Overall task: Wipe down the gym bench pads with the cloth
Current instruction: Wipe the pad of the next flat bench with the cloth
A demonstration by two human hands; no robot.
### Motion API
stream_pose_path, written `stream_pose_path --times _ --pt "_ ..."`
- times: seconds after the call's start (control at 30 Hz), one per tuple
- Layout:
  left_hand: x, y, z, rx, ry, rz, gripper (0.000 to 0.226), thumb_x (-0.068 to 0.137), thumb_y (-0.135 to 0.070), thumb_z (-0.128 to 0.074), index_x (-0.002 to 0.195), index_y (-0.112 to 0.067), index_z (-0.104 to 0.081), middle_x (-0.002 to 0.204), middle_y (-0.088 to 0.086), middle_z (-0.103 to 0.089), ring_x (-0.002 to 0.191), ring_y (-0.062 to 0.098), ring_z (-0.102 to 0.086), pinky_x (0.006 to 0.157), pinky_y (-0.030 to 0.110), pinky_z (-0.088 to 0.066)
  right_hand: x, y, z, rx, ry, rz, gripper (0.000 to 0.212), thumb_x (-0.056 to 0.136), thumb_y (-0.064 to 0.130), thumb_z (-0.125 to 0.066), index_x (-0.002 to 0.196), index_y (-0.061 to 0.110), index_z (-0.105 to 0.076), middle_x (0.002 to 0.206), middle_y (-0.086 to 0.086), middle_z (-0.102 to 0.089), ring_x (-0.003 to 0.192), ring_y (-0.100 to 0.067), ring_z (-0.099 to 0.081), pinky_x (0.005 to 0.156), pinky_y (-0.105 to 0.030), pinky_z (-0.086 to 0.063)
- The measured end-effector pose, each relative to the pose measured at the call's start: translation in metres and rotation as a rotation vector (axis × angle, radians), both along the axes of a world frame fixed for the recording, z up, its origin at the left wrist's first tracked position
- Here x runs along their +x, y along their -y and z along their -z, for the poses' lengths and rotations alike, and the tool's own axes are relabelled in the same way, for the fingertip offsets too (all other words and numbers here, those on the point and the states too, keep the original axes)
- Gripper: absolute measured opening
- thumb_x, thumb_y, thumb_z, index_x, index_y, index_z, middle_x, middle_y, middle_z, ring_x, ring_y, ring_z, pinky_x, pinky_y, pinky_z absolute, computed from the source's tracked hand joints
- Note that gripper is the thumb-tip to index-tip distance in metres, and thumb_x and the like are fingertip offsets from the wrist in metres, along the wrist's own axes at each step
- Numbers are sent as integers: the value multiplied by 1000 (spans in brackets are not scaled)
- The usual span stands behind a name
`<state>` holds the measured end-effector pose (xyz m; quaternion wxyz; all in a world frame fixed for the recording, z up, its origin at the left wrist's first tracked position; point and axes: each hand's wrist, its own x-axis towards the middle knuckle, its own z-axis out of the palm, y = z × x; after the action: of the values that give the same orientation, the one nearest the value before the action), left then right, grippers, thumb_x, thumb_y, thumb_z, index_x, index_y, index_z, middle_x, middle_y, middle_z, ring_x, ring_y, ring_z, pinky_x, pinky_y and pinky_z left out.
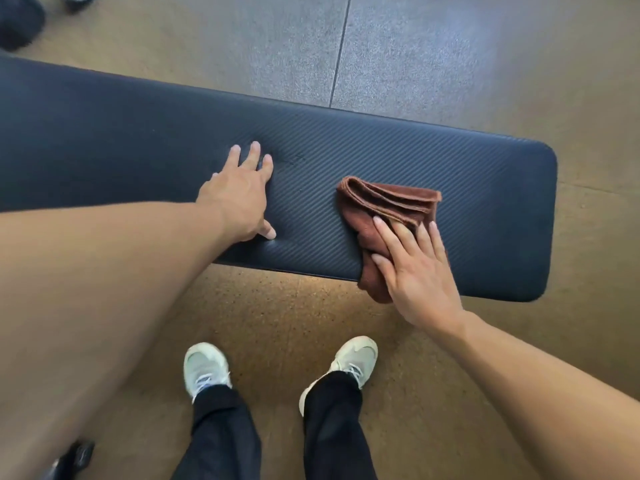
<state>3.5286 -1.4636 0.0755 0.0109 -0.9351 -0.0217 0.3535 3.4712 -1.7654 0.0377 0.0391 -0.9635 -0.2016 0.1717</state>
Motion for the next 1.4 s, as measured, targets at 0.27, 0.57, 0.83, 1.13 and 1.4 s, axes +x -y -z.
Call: stream_pose_path --times 0.27,0.57,0.83,1.13,1.4 --pt "-4 -7 2 -23 75 7 129 68 -63 -82 162 -23 -2 170 -5 9 156 25 8 105 59 -41 -26 -35 7 13 40 89 62 110 56 -25 166 29 -17 168 -2 -30 156 -34 -20 130 -53 -1" --pt "-7 1 0 -48 103 -66 130 66 -53 -90 162 -23 -8 170 -3 3 156 27 2 110 63 -34 -20 -60 25 -51 148 -248 80 102 70 -36 166 27 -15 170 -4 -28 153 -43 -28 128 -57 -11" --pt "-84 61 10 -126 473 -210 73 82 -6 -61 151 -22 -42 167 6 -22 155 27 -13 125 50 -11 -15 11 24 70 196 -386 76 101 46 -57 165 23 -22 165 -9 -37 155 -39 -25 129 -53 -12" --pt "-81 135 22 -33 364 115 87 87 -42 -74 158 -26 -26 168 2 -18 154 31 -15 116 64 -28 -5 168 10 -151 228 -120 82 95 61 -60 163 29 -27 150 -19 -40 133 -46 -37 120 -56 -22" --pt "-86 134 11 63 376 160 88 88 -58 -67 159 -34 -21 168 -4 -14 150 30 -28 105 51 -43 -8 104 25 -93 256 -186 93 92 68 -49 166 27 -12 167 -13 -27 153 -41 -23 127 -57 -12"
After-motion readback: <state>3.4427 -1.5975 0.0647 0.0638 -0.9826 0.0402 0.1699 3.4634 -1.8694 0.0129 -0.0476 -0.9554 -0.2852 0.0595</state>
